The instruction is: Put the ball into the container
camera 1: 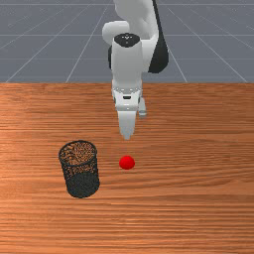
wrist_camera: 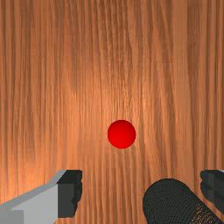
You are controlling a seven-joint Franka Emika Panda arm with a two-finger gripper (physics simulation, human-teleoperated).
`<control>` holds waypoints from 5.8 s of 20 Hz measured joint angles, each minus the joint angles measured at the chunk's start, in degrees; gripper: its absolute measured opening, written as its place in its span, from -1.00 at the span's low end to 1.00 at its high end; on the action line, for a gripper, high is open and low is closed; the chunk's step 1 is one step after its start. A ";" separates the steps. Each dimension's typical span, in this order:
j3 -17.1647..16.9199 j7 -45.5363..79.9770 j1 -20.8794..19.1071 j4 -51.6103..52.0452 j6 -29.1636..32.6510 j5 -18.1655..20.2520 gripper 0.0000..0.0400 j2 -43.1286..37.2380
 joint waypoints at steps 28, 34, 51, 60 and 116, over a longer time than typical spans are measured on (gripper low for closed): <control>0.56 -1.49 -0.83 6.36 -2.39 1.71 1.00 8.66; 0.55 -1.51 -0.82 7.12 -1.24 1.71 1.00 11.24; 0.51 -1.57 -0.78 11.43 1.63 1.70 0.40 20.59; 0.79 -2.04 -1.05 3.99 10.03 2.07 0.40 14.44; -3.37 -10.01 -6.44 26.28 -16.55 -1.59 0.40 11.62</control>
